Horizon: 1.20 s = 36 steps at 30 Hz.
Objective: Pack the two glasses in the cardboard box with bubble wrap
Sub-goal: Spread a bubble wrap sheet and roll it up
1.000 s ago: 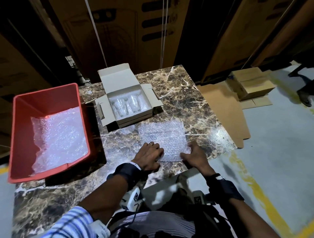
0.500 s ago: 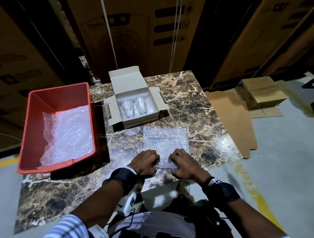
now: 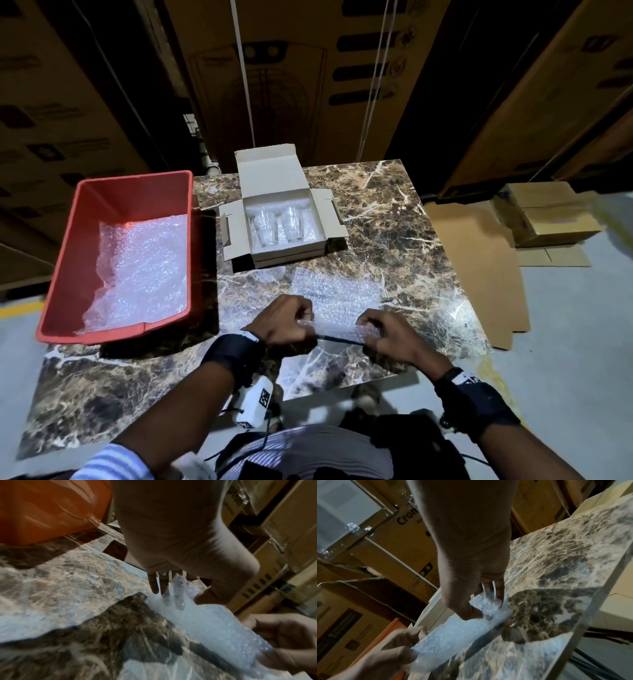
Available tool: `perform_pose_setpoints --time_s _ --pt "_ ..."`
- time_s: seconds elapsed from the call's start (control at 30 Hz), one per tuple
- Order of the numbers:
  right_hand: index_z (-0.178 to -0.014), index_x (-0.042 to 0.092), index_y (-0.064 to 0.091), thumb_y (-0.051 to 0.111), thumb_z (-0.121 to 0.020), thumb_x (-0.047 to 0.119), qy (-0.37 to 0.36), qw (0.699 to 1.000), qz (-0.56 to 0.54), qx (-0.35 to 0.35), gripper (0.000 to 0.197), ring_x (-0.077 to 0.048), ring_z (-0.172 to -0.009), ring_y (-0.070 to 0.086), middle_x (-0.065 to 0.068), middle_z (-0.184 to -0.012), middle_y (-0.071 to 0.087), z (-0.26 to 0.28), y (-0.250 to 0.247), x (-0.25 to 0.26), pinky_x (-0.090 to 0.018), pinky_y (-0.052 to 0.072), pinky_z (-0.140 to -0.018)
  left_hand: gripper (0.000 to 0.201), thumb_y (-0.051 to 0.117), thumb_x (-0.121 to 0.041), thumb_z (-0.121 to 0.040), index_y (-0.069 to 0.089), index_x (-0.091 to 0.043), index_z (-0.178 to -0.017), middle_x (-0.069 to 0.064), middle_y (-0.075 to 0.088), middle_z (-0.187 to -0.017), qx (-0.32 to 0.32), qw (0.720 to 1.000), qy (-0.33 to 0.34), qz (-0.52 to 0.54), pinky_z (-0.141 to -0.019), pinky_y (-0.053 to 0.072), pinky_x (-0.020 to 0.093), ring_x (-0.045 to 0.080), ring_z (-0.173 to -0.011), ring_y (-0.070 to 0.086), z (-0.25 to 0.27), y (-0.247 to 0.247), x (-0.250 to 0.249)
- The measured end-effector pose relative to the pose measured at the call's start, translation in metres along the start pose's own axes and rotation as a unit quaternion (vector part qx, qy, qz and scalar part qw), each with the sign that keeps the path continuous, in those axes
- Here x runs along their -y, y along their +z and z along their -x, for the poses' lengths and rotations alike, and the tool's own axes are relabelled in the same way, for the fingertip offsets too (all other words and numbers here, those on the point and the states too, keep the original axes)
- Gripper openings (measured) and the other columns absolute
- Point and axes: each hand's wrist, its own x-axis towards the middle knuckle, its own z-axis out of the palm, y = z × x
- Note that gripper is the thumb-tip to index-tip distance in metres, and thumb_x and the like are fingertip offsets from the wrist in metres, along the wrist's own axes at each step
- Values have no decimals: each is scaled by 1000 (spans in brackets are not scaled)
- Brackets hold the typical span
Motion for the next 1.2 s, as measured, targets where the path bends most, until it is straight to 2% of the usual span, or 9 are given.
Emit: perform_pose_setpoints --time_s 0.13,0.3,0.4,0.6,0.73,0.87,0.97,1.03,1.2 --pt "-104 26 67 77 -88 8 38 989 -130 -58 26 -10 -103 66 3 -120 65 -8 -15 -6 -16 49 -78 16 68 -34 -73 63 -21 -82 4 70 -86 -58 992 -31 110 -83 55 46 26 -87 67 -11 -8 6" --pt "-113 16 69 71 -91 6 106 921 -362 -100 24 -26 -67 50 -11 -103 69 -16 -19 -8 -29 40 -51 35 72 -30 -75 63 -19 -108 -7 45 -65 -130 954 -75 261 -58 36 29 15 -61 42 -21 -13 13" --pt "-113 15 70 67 -92 3 132 886 -428 -120 23 -16 -54 42 0 -76 63 -25 -21 -6 -25 32 -44 54 79 -7 -82 53 -17 -128 0 49 -74 -140 940 -93 296 -62 46 22 11 -66 51 -29 -12 18" --pt "-107 16 71 70 -87 -1 127 882 -412 -192 26 -24 -72 46 -12 -99 68 -54 -22 -2 -37 38 -60 69 83 -2 -79 49 -23 -135 4 57 -85 -159 954 -109 229 -79 56 33 12 -79 63 -40 -12 26" --pt "-112 13 67 69 -92 3 114 923 -299 -213 22 -12 -44 39 2 -70 61 -64 -27 3 -21 33 -43 68 81 -11 -83 44 -30 -136 7 63 -87 -142 978 -94 122 -77 57 45 27 -81 68 -43 -12 27" --pt "-111 22 64 70 -94 11 99 958 -174 -206 22 -13 -52 51 -2 -99 68 -70 -25 4 -24 44 -39 75 78 -24 -80 35 -32 -141 8 65 -84 -112 989 -96 22 -73 55 46 28 -78 65 -45 -11 25" --pt "-115 23 63 71 -93 26 95 977 47 -187 23 -16 -78 65 -5 -114 67 -73 -23 0 -31 59 -67 77 78 -35 -75 36 -31 -139 0 58 -97 -95 990 -100 -43 -76 54 42 25 -88 60 -45 -12 23" --pt "-121 24 61 68 -93 35 85 969 145 -181 31 -22 -113 57 -9 -134 57 -74 -20 -4 -41 54 -95 75 77 -43 -71 40 -30 -135 -2 48 -110 -108 985 -101 -86 -80 51 38 24 -97 54 -45 -12 18" --pt "-132 23 51 63 -94 36 34 943 248 -219 42 -16 -116 38 -6 -135 43 -73 -16 6 -40 43 -106 63 68 -43 -75 43 -26 -131 1 39 -117 -174 965 4 -194 -88 41 39 22 -103 43 -48 -10 2"
